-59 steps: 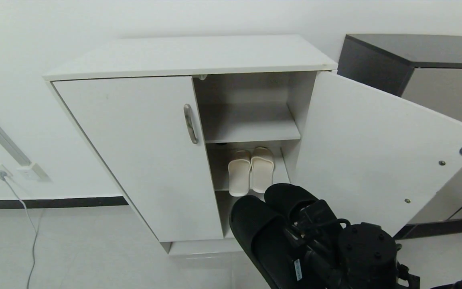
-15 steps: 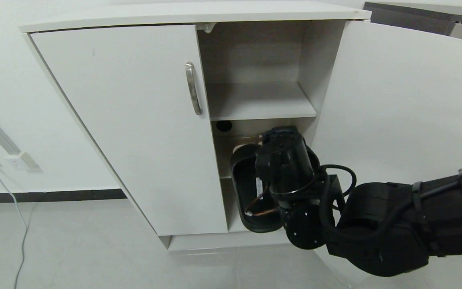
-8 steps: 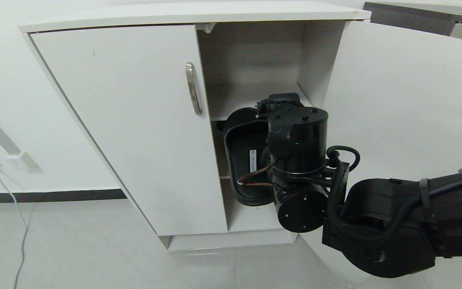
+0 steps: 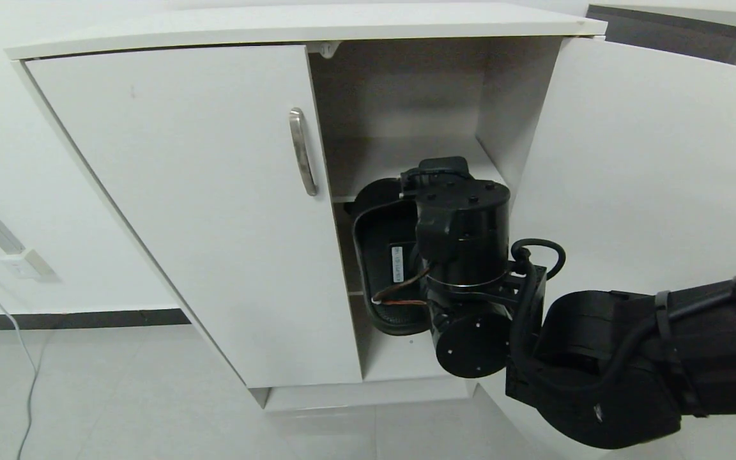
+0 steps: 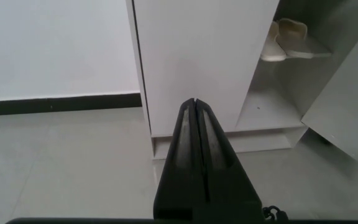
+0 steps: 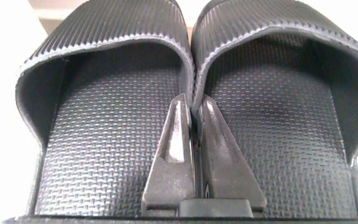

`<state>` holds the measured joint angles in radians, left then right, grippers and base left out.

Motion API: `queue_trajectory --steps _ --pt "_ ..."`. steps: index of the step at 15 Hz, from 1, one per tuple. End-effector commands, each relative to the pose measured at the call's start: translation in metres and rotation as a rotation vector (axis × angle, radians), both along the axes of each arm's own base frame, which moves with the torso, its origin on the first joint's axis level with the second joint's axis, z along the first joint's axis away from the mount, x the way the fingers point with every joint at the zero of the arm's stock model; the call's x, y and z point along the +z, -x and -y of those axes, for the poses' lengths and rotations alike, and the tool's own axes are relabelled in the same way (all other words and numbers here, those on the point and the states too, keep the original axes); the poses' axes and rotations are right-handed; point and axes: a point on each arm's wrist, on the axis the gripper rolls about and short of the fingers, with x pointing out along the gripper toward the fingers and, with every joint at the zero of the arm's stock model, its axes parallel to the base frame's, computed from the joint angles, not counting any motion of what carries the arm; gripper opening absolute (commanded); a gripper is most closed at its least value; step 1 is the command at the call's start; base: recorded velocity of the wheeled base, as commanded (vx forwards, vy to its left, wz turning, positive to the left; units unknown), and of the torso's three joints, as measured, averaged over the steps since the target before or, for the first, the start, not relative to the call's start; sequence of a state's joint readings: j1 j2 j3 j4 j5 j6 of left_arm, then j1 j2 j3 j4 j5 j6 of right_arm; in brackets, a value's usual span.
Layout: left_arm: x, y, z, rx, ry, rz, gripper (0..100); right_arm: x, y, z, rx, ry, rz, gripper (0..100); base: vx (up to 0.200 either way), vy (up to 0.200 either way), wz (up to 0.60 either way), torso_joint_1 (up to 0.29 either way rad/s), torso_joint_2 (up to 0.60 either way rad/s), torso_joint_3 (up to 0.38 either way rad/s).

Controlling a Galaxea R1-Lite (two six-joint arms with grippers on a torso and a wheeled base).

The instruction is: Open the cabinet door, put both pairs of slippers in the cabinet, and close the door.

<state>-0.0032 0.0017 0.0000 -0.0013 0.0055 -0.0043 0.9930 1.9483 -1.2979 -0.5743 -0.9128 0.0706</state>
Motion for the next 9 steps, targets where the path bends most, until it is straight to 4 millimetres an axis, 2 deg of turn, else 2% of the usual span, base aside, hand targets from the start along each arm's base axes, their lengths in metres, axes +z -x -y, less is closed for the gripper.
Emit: queue_trajectory --steps 1,4,9 --pt "0.0001 -0.0001 0.0 0.001 0.0 -0.001 0 0.0004 0.0008 -0.0006 0.003 -0.001 0.001 0 0.2 0.0 0.0 0.007 0.0 0.002" --pt "0.0001 -0.0001 0.0 0.001 0.0 -0.001 0 0.0022 0.0009 0.0006 0.0 -0.003 0.003 0 0.2 0.0 0.0 0.002 0.01 0.002" --pt "0.0001 -0.0001 0.0 0.001 0.002 -0.001 0 0.0005 0.0013 0.0002 0.001 -0.001 0.001 0 0.0 0.0 0.0 0.0 0.0 0.0"
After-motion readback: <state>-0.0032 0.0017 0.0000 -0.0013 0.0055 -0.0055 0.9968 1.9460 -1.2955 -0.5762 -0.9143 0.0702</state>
